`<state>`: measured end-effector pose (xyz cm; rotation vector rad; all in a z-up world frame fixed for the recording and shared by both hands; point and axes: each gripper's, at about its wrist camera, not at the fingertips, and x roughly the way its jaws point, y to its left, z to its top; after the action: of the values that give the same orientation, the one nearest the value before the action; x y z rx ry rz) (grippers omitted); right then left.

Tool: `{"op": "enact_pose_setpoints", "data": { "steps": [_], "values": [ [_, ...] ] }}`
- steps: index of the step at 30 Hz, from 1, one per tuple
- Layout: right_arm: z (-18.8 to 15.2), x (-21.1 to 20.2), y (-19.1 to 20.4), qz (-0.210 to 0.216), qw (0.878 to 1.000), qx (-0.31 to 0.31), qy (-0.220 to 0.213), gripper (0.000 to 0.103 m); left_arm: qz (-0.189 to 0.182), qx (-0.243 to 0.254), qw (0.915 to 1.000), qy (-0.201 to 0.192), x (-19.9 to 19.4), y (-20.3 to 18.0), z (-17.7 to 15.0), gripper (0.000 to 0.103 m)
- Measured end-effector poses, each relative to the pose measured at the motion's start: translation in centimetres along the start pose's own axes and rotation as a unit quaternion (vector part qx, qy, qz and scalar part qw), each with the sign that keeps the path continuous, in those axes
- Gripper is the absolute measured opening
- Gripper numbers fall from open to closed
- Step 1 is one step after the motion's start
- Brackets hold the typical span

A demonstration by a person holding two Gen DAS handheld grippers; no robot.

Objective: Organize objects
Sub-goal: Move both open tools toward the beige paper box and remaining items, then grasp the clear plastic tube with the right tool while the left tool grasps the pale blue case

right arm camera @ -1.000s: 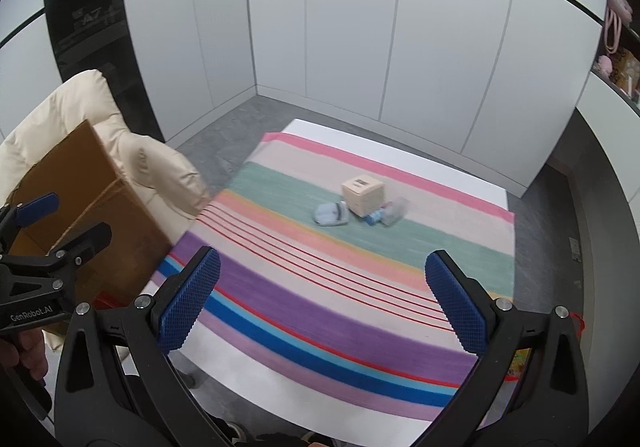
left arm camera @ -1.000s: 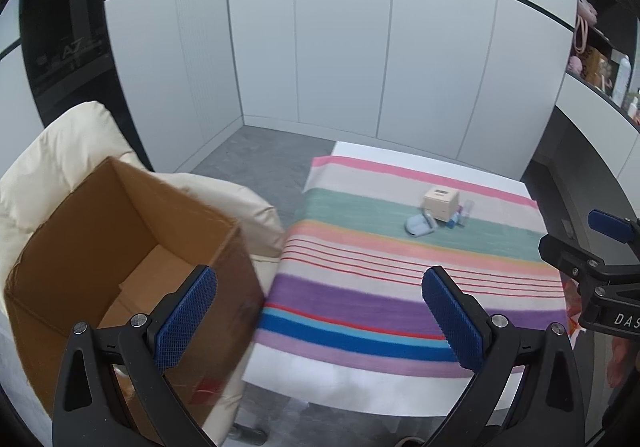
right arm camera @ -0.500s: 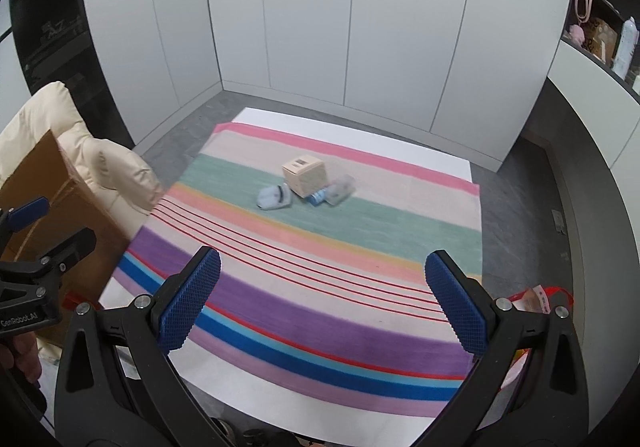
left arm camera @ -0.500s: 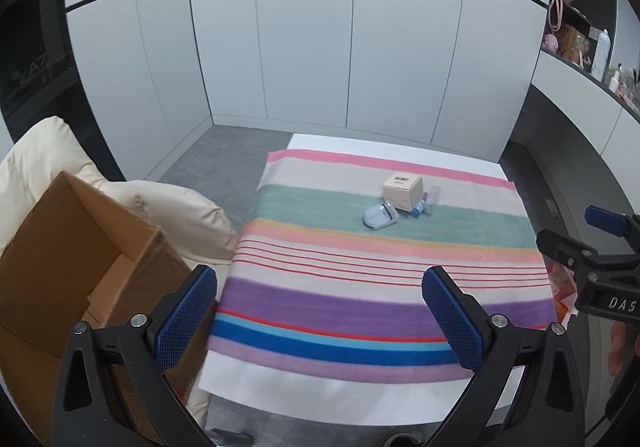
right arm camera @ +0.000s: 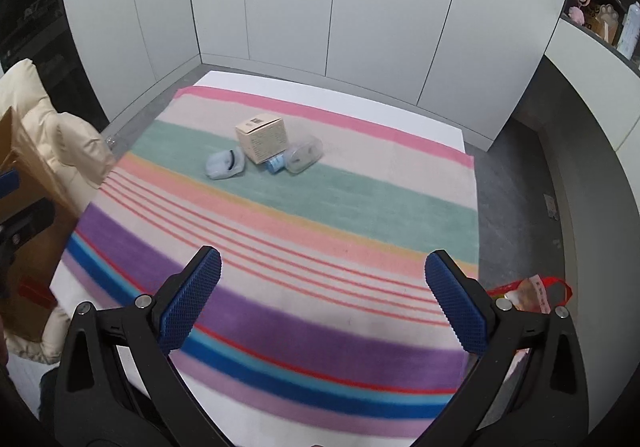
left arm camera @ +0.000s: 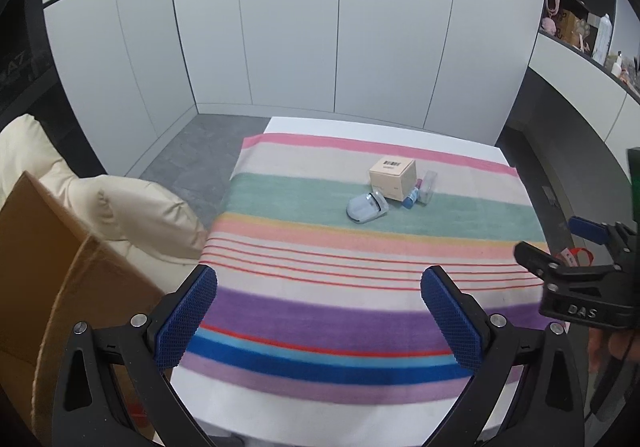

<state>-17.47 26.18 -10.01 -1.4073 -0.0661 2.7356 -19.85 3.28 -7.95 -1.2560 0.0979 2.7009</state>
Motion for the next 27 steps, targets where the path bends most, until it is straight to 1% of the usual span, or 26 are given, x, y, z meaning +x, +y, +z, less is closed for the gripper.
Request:
{"op": "enact_pose_setpoints", "data": {
  "steps": [3,6,7,9,11,13,14,16,19,20,22,24,26,27],
  "values": [
    [0.7,2.5,-0.2,0.009,1.000,0.008,0.005,0.099,0.002,0.016,0.9999,0.003,1.8,-0.7,0.4,0.100],
    [1.2,4.8,0.2,0.011,1.000,0.008,0.014,0.094,0.001,0.031,0.9994,0.015,4.3,-1.0,0.4,0.099],
    [1.5,5.7,0.4,0.013,1.000,0.008,0.014,0.094,-0.001,0.035,0.9992,0.018,5.4,-1.1,0.5,0.099],
    [2.1,6.9,0.7,0.016,1.000,0.008,0.011,0.094,-0.006,0.042,0.9987,0.027,7.5,-1.1,0.8,0.095],
    [2.8,8.3,1.1,0.016,1.000,0.007,0.004,0.094,-0.014,0.047,0.9983,0.032,9.4,-1.3,1.3,0.093],
    [3.3,10.0,1.2,0.017,1.000,0.006,0.005,0.092,-0.017,0.053,0.9978,0.037,11.5,-1.6,1.7,0.093],
    [3.5,10.7,1.3,0.018,1.000,0.007,0.006,0.090,-0.020,0.054,0.9975,0.042,12.5,-1.7,1.9,0.093],
    [4.1,12.5,1.3,0.020,1.000,0.011,0.012,0.089,-0.032,0.055,0.9963,0.057,14.7,-1.9,2.0,0.093],
    [4.8,14.7,1.1,0.020,0.999,0.021,0.014,0.089,-0.028,0.066,0.9953,0.064,17.4,-2.4,2.2,0.093],
    [5.0,15.3,1.0,0.022,0.999,0.025,0.014,0.089,-0.030,0.065,0.9951,0.068,18.2,-2.5,2.3,0.093],
    [5.5,16.4,0.8,0.028,0.999,0.032,0.014,0.089,-0.045,0.061,0.9942,0.076,19.9,-2.6,2.4,0.089],
    [6.0,17.7,0.8,0.029,0.999,0.032,0.015,0.087,-0.049,0.060,0.9937,0.081,21.3,-2.9,2.5,0.085],
    [6.3,18.5,0.7,0.027,0.999,0.034,0.018,0.082,-0.055,0.056,0.9937,0.079,22.1,-3.0,2.6,0.084],
    [6.5,19.0,0.6,0.031,0.999,0.038,0.020,0.082,-0.061,0.053,0.9938,0.076,22.4,-3.1,2.7,0.084]
  ]
}}
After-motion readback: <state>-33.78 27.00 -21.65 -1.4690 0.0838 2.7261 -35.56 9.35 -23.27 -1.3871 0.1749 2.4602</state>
